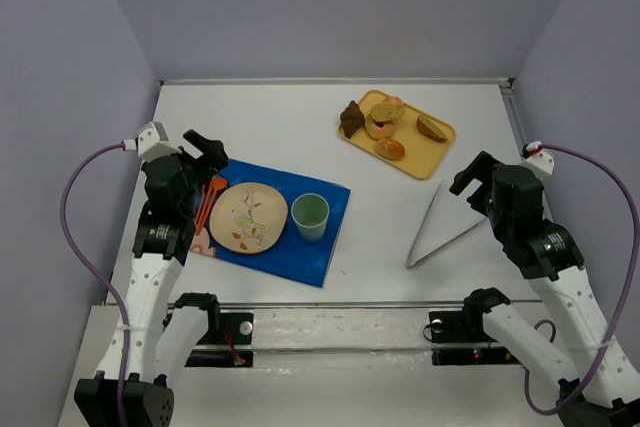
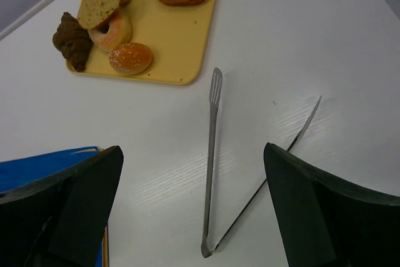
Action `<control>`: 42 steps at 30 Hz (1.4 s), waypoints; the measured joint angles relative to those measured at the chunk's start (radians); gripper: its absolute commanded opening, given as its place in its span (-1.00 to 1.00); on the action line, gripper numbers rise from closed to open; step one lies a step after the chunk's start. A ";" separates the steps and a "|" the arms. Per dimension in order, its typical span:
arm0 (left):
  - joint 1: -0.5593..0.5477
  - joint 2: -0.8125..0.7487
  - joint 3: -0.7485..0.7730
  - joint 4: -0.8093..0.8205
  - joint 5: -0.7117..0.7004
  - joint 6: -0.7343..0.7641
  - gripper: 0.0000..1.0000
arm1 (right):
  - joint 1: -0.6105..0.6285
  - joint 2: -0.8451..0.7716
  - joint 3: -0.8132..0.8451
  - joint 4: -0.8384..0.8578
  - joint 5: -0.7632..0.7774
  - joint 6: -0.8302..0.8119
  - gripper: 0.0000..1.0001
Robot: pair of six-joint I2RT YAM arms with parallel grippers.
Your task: Place the bread
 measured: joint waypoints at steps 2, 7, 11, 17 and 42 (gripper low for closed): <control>0.000 -0.004 0.000 0.000 0.003 0.002 0.98 | 0.000 -0.002 0.000 -0.009 0.005 0.000 1.00; 0.000 -0.005 0.000 0.000 0.014 0.009 0.98 | 0.000 -0.017 -0.005 -0.012 0.005 0.000 1.00; 0.000 -0.004 0.000 0.001 0.029 0.016 0.98 | 0.000 -0.027 -0.012 -0.012 0.004 0.000 0.99; 0.000 0.012 0.000 0.001 0.055 0.029 0.98 | 0.000 0.011 -0.045 -0.036 -0.022 0.051 1.00; 0.000 0.012 -0.036 0.050 0.112 0.043 0.98 | 0.000 0.494 -0.296 0.068 -0.300 0.301 1.00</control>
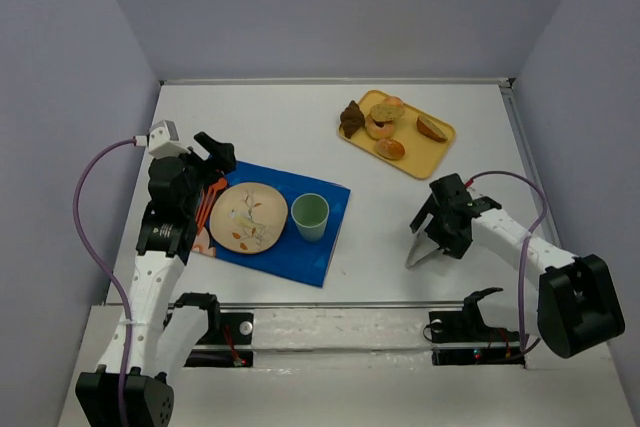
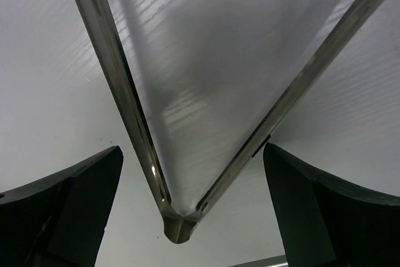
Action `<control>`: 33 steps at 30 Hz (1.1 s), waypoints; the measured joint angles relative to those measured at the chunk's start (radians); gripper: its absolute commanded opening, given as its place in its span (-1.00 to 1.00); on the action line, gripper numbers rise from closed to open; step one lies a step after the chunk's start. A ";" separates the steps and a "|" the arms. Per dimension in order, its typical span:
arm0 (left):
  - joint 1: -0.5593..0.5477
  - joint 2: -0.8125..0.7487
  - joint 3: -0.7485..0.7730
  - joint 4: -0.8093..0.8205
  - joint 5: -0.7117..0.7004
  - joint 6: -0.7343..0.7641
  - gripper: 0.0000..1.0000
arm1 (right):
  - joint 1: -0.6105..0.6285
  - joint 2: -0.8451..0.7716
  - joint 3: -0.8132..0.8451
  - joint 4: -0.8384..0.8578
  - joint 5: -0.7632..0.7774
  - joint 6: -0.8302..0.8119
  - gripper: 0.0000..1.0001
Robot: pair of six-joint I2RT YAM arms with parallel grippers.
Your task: Place the bread
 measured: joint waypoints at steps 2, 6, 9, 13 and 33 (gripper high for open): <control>0.000 0.000 0.000 0.011 0.017 0.002 0.98 | 0.000 0.023 0.000 0.020 0.007 0.004 1.00; 0.000 -0.005 0.000 0.018 0.034 0.005 0.98 | 0.000 0.083 0.005 0.048 0.043 0.024 1.00; 0.000 -0.016 -0.002 0.020 0.037 0.007 0.98 | 0.000 0.127 0.029 0.046 0.079 0.042 0.72; 0.000 -0.037 -0.013 0.021 0.037 0.008 0.98 | 0.000 0.180 0.058 0.034 0.129 0.057 0.46; 0.000 -0.048 -0.014 0.018 -0.002 0.007 0.98 | 0.000 -0.289 -0.054 0.020 0.208 -0.014 -0.53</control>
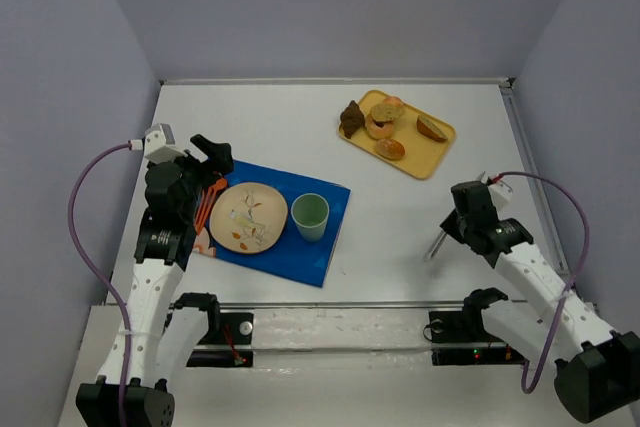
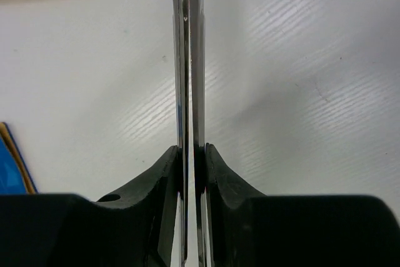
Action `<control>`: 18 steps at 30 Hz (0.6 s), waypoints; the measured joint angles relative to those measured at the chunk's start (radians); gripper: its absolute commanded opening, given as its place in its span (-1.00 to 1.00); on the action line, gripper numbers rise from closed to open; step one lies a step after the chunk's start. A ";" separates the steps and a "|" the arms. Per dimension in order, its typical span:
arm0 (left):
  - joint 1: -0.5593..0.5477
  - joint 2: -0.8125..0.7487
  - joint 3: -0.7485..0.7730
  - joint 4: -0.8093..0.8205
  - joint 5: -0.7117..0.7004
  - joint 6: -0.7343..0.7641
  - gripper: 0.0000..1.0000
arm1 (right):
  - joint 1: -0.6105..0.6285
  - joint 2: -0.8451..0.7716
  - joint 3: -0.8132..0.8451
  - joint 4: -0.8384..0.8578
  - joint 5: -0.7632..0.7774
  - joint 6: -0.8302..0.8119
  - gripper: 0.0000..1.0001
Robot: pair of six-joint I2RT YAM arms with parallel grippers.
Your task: Place the bread
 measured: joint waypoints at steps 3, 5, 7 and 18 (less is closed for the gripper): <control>0.000 -0.007 0.000 -0.002 -0.003 0.000 0.98 | 0.000 -0.069 0.043 -0.025 -0.004 -0.051 -0.53; 0.000 -0.013 0.000 -0.003 -0.006 -0.001 0.98 | 0.000 -0.085 0.075 -0.029 -0.011 -0.080 -0.53; 0.000 -0.014 0.000 -0.002 -0.007 -0.003 0.98 | 0.000 -0.087 0.113 -0.032 -0.029 -0.120 -0.53; 0.000 -0.009 0.000 -0.010 -0.037 -0.016 0.98 | 0.000 0.032 0.319 -0.006 -0.218 -0.388 -0.40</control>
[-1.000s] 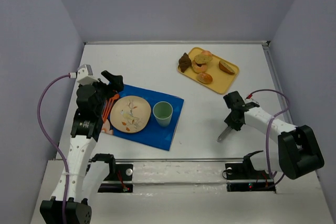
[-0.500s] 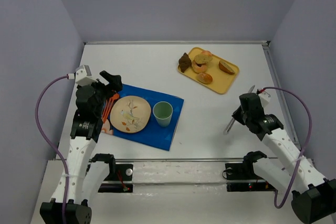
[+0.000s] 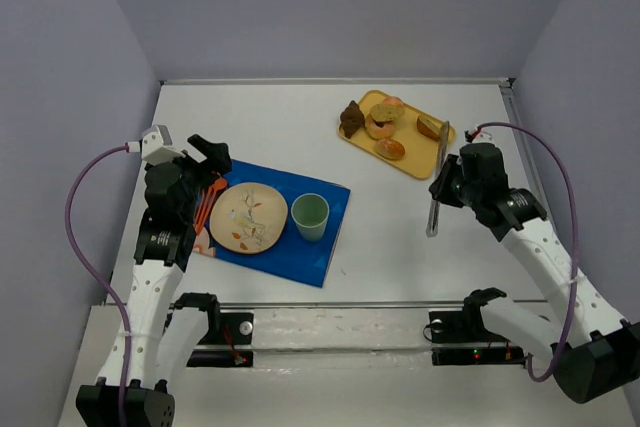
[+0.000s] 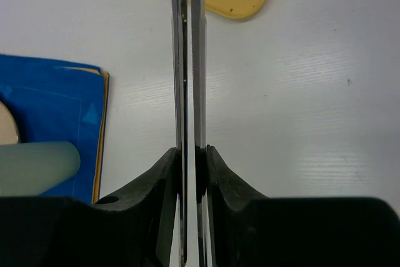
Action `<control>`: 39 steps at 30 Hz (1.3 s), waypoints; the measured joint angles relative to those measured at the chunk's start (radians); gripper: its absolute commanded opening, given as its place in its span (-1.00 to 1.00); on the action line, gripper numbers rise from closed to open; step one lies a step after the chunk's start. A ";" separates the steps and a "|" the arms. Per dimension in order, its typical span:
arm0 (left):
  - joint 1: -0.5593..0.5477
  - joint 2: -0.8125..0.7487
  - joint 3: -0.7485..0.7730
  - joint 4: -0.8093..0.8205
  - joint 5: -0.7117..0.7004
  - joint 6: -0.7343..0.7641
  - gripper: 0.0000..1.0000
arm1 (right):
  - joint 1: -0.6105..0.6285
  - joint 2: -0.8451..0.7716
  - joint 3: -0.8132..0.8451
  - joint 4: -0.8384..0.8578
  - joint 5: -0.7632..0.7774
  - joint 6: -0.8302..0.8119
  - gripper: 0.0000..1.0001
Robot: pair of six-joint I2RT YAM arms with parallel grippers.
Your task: Place the bread
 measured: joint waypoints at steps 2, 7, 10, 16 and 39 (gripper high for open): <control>0.000 0.000 0.000 0.000 -0.002 -0.001 0.98 | 0.000 0.042 0.034 0.001 -0.057 -0.051 -0.37; 0.000 0.005 0.000 -0.001 -0.007 -0.002 0.98 | 0.000 0.229 0.148 -0.005 -0.185 -0.148 -0.19; 0.000 0.008 0.000 -0.004 -0.011 -0.003 0.98 | 0.000 0.338 0.202 -0.011 -0.204 -0.190 -0.11; 0.000 0.008 0.000 -0.005 -0.023 -0.003 0.98 | 0.000 0.466 0.289 -0.026 -0.209 -0.258 0.06; 0.000 0.013 0.000 -0.013 -0.045 -0.002 0.98 | -0.013 0.813 0.517 -0.053 -0.123 -0.457 0.06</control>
